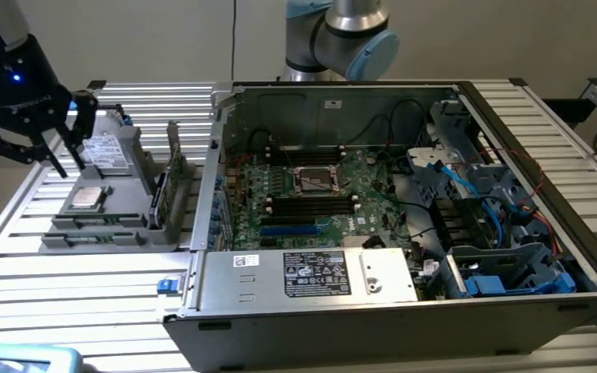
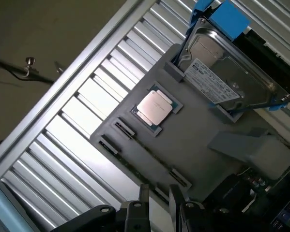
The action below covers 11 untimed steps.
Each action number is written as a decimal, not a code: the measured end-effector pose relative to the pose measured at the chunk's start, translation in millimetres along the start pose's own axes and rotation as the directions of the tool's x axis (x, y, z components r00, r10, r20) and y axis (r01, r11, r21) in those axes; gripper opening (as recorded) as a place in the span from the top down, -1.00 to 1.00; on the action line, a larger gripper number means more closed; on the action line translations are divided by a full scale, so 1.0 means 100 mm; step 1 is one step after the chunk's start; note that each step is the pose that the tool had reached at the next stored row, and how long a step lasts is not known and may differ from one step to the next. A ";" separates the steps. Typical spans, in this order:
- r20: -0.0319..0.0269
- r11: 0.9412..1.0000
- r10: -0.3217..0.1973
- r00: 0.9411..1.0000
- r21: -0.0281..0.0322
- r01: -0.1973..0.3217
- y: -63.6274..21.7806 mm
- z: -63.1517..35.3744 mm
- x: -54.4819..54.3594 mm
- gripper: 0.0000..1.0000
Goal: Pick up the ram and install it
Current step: 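Pick up the ram and move it above insertion slot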
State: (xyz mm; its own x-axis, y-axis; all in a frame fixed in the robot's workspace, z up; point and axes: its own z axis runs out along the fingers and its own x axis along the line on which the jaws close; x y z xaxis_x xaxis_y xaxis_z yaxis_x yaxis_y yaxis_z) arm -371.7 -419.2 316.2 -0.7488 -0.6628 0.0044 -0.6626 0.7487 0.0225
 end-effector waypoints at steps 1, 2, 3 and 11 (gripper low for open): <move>0.000 1.000 -0.018 1.000 0.000 0.018 0.000 0.002 0.00 0.39; -0.001 0.999 -0.038 0.999 0.000 0.038 0.000 0.004 0.00 0.39; -0.001 0.998 -0.056 0.998 0.000 0.056 0.000 0.006 0.00 0.39; -0.005 0.980 -0.199 0.980 0.001 0.199 0.000 0.011 0.00 0.39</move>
State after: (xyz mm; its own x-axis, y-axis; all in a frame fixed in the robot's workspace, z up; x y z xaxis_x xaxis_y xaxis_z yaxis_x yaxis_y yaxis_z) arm -371.7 -419.2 315.1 -0.6017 -0.7987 0.0043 -0.7984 0.6016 0.0224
